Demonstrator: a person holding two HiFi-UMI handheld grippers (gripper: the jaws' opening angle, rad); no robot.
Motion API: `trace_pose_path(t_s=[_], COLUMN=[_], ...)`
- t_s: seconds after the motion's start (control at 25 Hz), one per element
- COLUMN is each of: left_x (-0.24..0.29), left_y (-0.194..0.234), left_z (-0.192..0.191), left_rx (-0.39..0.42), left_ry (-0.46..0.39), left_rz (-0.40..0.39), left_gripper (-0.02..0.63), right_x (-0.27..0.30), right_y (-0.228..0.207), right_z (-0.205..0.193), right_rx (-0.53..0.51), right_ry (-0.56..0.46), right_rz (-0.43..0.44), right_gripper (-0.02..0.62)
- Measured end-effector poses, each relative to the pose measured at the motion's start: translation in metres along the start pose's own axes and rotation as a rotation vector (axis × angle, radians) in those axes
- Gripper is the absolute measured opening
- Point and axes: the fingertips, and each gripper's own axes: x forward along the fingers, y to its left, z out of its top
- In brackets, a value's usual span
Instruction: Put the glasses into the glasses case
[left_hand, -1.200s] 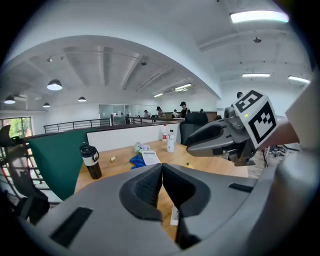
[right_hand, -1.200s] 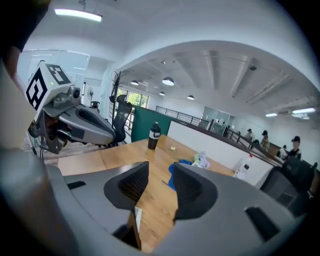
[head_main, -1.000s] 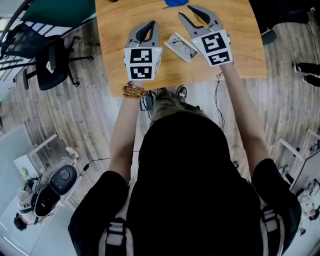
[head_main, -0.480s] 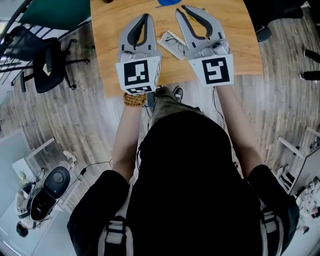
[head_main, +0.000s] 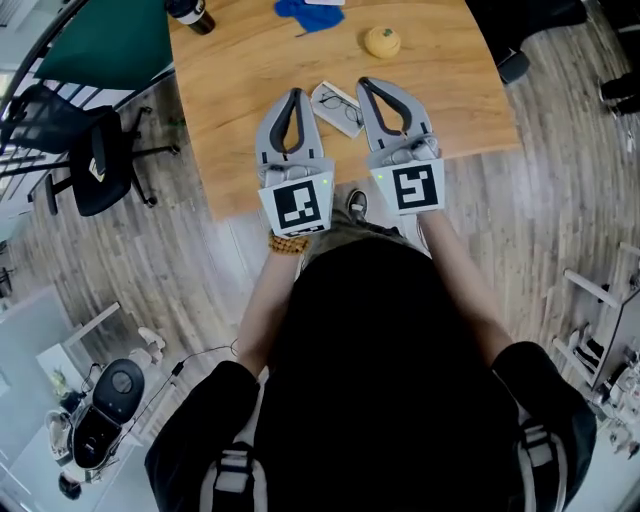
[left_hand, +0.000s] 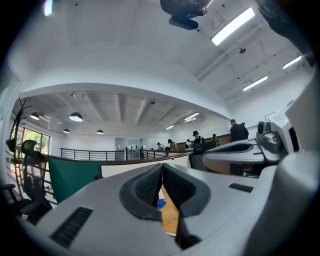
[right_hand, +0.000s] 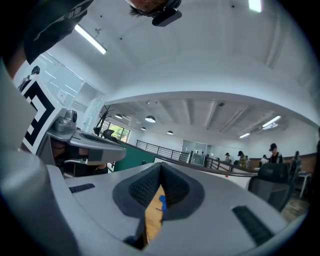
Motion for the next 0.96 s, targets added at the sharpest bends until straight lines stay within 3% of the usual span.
trace_pose_path(t_s=[0.44,0.72,0.96], left_x=[-0.002,0.002,0.004], left_y=[-0.031,-0.024,-0.003], left_z=[-0.038,-0.043,-0.046], left_rx=[0.032,0.022,0.012], left_ry=[0.112,0.139,0.158], left_rz=[-0.1,-0.099,-0.075], left_gripper=[0.02,0.02,0.02], right_x=[-0.026,-0.021,-0.017], right_y=[-0.02,-0.018,-0.015], right_z=[-0.065,-0.096,-0.158], right_rx=[0.061,0.059,0.114], right_ry=[0.168,0.307,0.447], right_rz=[-0.059,-0.022,-0.019], right_gripper=[0.005,0.005,0.005])
